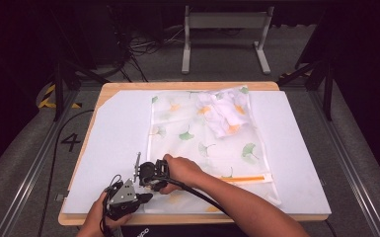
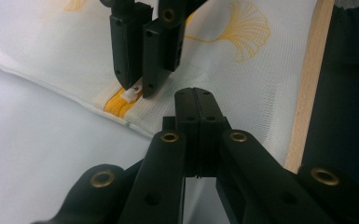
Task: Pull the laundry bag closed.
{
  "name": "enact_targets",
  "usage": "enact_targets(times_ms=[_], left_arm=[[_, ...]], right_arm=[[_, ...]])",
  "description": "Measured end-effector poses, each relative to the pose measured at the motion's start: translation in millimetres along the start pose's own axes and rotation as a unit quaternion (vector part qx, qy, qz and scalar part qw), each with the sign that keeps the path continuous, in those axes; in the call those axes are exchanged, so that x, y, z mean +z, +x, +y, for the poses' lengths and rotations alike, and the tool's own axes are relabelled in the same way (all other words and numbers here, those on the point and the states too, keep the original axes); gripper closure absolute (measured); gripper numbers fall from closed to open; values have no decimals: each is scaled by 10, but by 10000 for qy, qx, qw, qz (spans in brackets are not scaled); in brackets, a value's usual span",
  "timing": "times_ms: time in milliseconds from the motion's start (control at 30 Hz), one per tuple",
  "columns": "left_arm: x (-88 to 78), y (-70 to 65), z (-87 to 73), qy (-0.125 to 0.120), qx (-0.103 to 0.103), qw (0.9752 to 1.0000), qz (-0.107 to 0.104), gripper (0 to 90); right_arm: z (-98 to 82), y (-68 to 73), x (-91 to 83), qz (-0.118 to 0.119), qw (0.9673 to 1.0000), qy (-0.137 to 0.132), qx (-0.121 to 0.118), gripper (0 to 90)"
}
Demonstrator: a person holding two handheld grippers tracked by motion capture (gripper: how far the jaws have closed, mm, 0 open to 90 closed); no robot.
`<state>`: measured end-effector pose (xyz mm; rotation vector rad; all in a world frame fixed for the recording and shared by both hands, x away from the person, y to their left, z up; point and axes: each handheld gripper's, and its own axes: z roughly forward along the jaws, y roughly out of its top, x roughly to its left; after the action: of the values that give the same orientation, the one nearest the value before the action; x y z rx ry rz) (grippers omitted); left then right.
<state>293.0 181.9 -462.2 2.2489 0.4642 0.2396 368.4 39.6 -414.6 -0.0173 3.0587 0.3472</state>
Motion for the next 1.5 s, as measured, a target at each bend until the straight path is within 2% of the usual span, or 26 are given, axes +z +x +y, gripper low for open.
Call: enact_targets(times_ms=[100,133,167,200,233,300,400,467,533,667,800,933,967,1067,1100,1133,1167,1200,1233,1267,1333,1500], left_arm=[[0,-3,-8,-25,-113,9999,-8,900],[0,-3,-8,-25,-113,9999,-8,900],[-1,-25,-2,-5,-13,10000,79,900],[-1,-25,-1,-18,13,9999,120,900],[-2,-34,-8,-21,-62,9999,93,900],[-11,-37,-16,-34,-64,9999,124,900],[-16,-39,-21,-45,-50,9999,141,900],[-14,-47,-19,-41,-13,9998,179,900],[-14,-35,-23,-61,-68,9998,148,900],[-17,-37,-20,-42,-38,9998,169,900],[-17,-7,-37,-104,-195,9997,61,900],[-21,-2,-38,-103,-262,9996,62,900],[-23,-8,-38,-110,-245,9996,93,900],[-44,-2,-40,-285,-426,9985,209,900],[-53,4,-29,-358,-430,9980,297,900],[-53,4,-29,-358,-430,9980,297,900],[-68,17,-10,-431,-403,9972,465,900],[-74,53,12,-505,-486,9964,482,900],[-74,53,12,-505,-486,9964,482,900],[-30,76,23,-345,-484,9969,519,900],[17,85,16,-196,-462,9975,506,900],[48,72,46,-9,-425,9977,524,900]], right_arm=[[32,-30,4,83,9999,109,-26,848],[30,-26,13,7,9999,137,-80,850],[17,-12,8,-35,9997,100,-205,851],[2,16,15,-17,9999,-45,-116,854],[-24,13,9,-70,9999,-124,-42,863],[-90,-10,4,-22,9994,-314,-115,864],[-168,-12,-5,-44,9980,-621,-102,898],[-202,-6,-4,-90,9973,-722,-94,898],[-222,-4,-1,-62,9970,-768,-39,898],[-222,4,-3,-84,9972,-745,-65,895],[-194,57,-5,-320,9970,-634,-316,897],[-213,90,-11,-462,9961,-639,-393,899],[-217,103,-8,-529,9956,-636,-449,899],[-235,137,-5,-650,9943,-675,-502,899],[-244,143,-4,-681,9939,-705,-502,899],[-250,144,-6,-693,9938,-714,-501,899],[-250,144,-6,-693,9938,-714,-501,899],[-270,150,2,-701,9931,-799,-492,899],[-270,150,2,-701,9931,-799,-492,899],[-284,152,5,-731,9921,-870,-525,899],[-297,160,12,-746,9915,-941,-506,899],[-321,196,22,-848,9895,-1043,-524,899]])
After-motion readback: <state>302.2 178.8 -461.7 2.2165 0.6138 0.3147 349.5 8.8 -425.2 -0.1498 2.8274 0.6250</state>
